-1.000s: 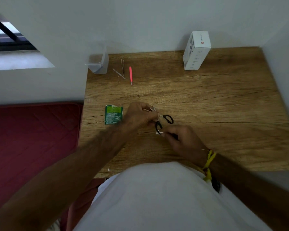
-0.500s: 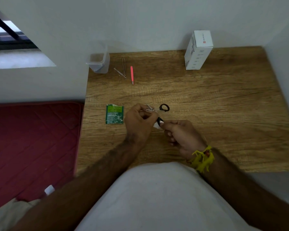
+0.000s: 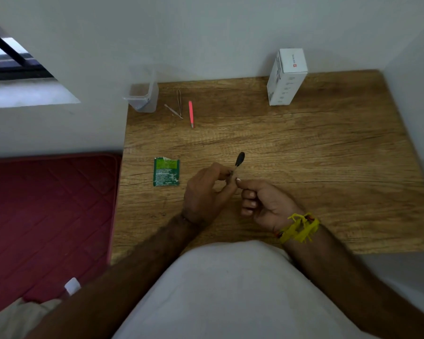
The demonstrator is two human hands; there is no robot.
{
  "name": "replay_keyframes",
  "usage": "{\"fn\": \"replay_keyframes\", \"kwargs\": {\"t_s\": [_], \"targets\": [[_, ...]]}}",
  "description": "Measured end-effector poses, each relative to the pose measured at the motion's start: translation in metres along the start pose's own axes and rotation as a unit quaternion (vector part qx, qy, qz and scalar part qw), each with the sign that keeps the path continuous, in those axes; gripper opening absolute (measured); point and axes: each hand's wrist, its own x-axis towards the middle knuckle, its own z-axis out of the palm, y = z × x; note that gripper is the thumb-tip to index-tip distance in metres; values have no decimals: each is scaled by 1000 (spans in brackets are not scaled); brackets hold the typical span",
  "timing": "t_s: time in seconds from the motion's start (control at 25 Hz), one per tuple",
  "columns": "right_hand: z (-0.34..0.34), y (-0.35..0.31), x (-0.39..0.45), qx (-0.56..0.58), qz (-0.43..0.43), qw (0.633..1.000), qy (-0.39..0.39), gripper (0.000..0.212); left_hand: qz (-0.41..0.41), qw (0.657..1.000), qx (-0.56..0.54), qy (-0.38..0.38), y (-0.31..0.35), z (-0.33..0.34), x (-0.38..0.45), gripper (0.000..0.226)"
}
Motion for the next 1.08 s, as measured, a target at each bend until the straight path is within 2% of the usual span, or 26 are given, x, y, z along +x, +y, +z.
{"fn": "replay_keyframes", "kwargs": {"t_s": [0.12,0.24,0.32,0.4,0.44,0.6,0.68,0.76,0.8,0.88,0.92,0.96,1.0,1.08], "targets": [[-2,4,-2,-142,-110,983,33,15,-128,988,-91,15,6,0,8,11],[-9,2,-4,-201,-206,956,55,13,-270,949,-156,32,0,-3,14,11],[-13,-4,-6,-234,-304,921,71,13,-344,919,-193,3,-6,-11,18,13],[-16,-14,-1,-284,-374,879,87,8,-368,900,-225,-64,-8,-20,21,15],[-16,-20,2,-296,-371,876,86,7,-368,894,-238,-95,-6,-24,23,16],[-12,-25,14,-197,-248,949,10,11,-370,878,-272,-134,-8,-28,31,19],[-13,-22,19,-189,-267,945,21,10,-388,874,-269,-116,-10,-24,31,19],[-14,-18,22,-255,-341,903,62,9,-409,875,-251,-70,-7,-17,29,17],[-13,-16,22,-306,-393,863,87,9,-413,879,-234,-49,-5,-12,27,16],[-9,-7,19,-394,-505,759,117,9,-415,886,-204,-34,-3,-2,27,23],[-8,-1,18,-424,-542,716,115,11,-420,884,-203,-43,-4,1,28,28],[-7,4,18,-446,-562,689,106,14,-433,875,-211,-51,-4,3,30,30],[-8,8,18,-460,-566,677,94,17,-453,862,-221,-56,-5,5,31,28],[-8,13,17,-470,-548,689,64,20,-480,846,-226,-59,-7,5,31,18]]}}
